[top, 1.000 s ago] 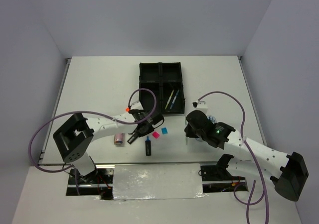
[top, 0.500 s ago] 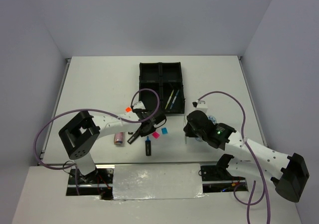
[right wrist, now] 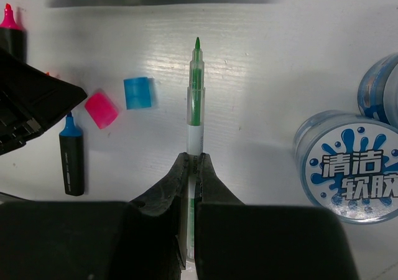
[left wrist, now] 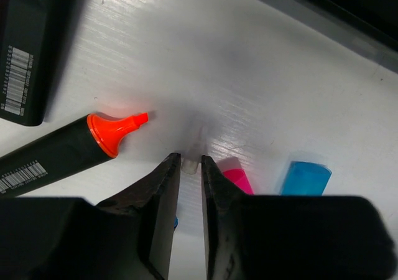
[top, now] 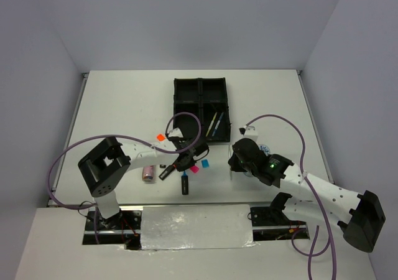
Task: Sort the stationery into containers
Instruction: Close the pen cap on the pen.
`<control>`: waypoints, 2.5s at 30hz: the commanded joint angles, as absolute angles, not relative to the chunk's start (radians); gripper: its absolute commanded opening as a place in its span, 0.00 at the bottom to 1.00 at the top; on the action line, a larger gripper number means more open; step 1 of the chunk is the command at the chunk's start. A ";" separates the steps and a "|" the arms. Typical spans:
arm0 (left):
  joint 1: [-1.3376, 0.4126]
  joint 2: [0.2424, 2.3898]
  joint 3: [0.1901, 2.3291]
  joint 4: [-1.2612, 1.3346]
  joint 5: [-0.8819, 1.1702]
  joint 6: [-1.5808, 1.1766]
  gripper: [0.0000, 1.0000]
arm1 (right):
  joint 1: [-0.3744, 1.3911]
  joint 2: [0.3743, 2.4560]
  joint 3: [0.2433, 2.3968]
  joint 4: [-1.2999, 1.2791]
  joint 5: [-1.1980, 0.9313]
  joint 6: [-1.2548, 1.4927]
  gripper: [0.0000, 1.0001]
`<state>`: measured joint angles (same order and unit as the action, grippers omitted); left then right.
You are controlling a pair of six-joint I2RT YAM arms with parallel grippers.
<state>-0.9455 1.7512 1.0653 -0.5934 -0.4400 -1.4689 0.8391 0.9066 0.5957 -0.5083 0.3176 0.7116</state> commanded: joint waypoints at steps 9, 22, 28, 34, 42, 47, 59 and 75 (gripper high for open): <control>-0.916 1.789 1.039 -0.545 -0.407 -1.419 0.17 | 0.845 0.888 0.578 -0.462 0.327 0.700 0.00; -0.908 1.516 1.019 -0.428 -0.489 -1.165 0.00 | 0.847 0.792 0.509 -0.238 0.109 0.595 0.00; -0.908 1.254 0.889 -0.132 -0.375 -0.988 0.00 | 0.865 0.745 0.382 0.140 -0.070 0.629 0.00; -0.908 1.011 0.755 0.165 -0.279 -0.924 0.00 | 1.055 0.822 0.377 0.313 0.095 0.695 0.00; -0.908 0.822 0.650 0.345 -0.190 -0.853 0.00 | 1.137 0.827 0.426 0.356 0.233 0.713 0.00; -0.908 0.775 0.604 0.379 -0.193 -0.854 0.00 | 1.150 0.841 0.456 0.351 0.229 0.690 0.00; -0.907 0.807 0.603 0.376 -0.201 -0.848 0.00 | 1.177 0.836 0.483 0.385 0.196 0.620 0.00; -0.907 0.824 0.580 0.419 -0.178 -0.853 0.00 | 1.178 0.796 0.518 0.298 0.261 0.580 0.00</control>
